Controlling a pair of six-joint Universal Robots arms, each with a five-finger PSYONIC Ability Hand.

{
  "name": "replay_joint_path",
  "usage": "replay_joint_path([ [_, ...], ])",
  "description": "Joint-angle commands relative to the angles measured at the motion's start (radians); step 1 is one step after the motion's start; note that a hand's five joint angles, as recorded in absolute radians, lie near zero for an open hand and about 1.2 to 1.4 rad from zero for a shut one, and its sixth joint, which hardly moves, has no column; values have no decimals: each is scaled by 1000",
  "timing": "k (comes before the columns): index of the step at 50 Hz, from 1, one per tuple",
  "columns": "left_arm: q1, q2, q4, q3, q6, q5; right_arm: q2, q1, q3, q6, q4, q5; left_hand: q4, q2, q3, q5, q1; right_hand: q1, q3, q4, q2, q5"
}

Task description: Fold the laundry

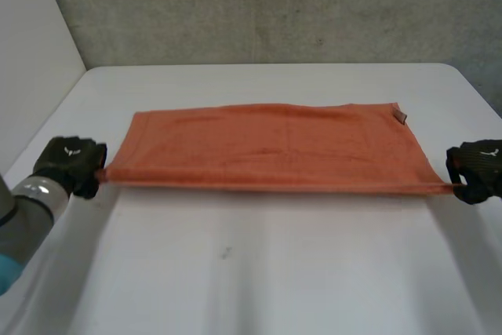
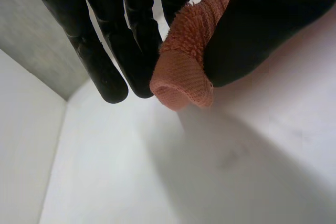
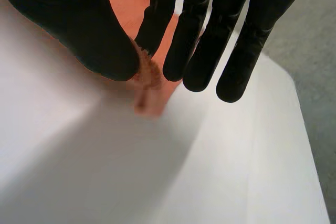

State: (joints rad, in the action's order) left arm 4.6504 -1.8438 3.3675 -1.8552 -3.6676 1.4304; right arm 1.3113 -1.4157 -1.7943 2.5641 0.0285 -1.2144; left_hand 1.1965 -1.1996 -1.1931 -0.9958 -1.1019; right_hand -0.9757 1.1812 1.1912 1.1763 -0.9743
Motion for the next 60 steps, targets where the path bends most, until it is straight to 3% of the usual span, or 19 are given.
replay_joint_path([
  [1, 70, 182, -289, -84, -121, -8, 71, 78, 7, -335, -444, -20, 200, -197, -203, -226, -294, -421, 215, 205, 220, -247],
  [3, 88, 227, -312, -114, -127, -14, 77, 98, 0, -454, -546, -34, 200, -197, -203, -226, -294, -421, 215, 205, 220, -247],
  [7, 94, 252, -316, -154, -132, -51, 88, 109, 6, -521, -598, -37, 200, -197, -203, -226, -294, -421, 215, 205, 220, -247],
  [15, 94, 186, -281, -113, -135, -105, 82, 92, 73, -406, -415, -30, 200, -197, -203, -226, -294, -421, 215, 205, 220, -247],
  [18, 76, 114, -247, -62, -126, -105, -7, -3, 142, -316, -255, -30, 200, -197, -203, -226, -294, -421, 215, 205, 220, -247],
  [25, -1, -95, -132, 131, -108, -73, -177, -133, 304, -217, -102, -72, 200, -197, -203, -226, -294, -421, 215, 205, 220, -247],
  [30, -42, -244, -57, 293, -68, 30, -360, -206, 510, -137, -30, -140, 200, -197, -203, -226, -294, -421, 215, 205, 220, -247],
  [38, -79, -391, -34, 464, -48, 91, -545, -266, 726, -108, 50, -192, 200, -197, -203, -226, -294, -421, 215, 205, 220, -247],
  [45, -93, -443, 21, 554, -49, 108, -679, -298, 889, -111, 85, -273, 200, -197, -203, -226, -294, -421, 215, 205, 220, -247],
  [58, -113, -483, 95, 593, -58, 131, -745, -307, 984, -94, 111, -292, 200, -197, -203, -226, -294, -421, 215, 205, 220, -247],
  [59, -117, -486, 95, 590, -58, 128, -747, -310, 984, -90, 116, -292, -15, 18, 12, -11, -80, -334, 129, 119, 134, -161],
  [60, -124, -489, 95, 588, -60, 127, -748, -315, 984, -88, 120, -292, -305, 308, 301, 279, 210, 33, -238, -248, -233, 206],
])
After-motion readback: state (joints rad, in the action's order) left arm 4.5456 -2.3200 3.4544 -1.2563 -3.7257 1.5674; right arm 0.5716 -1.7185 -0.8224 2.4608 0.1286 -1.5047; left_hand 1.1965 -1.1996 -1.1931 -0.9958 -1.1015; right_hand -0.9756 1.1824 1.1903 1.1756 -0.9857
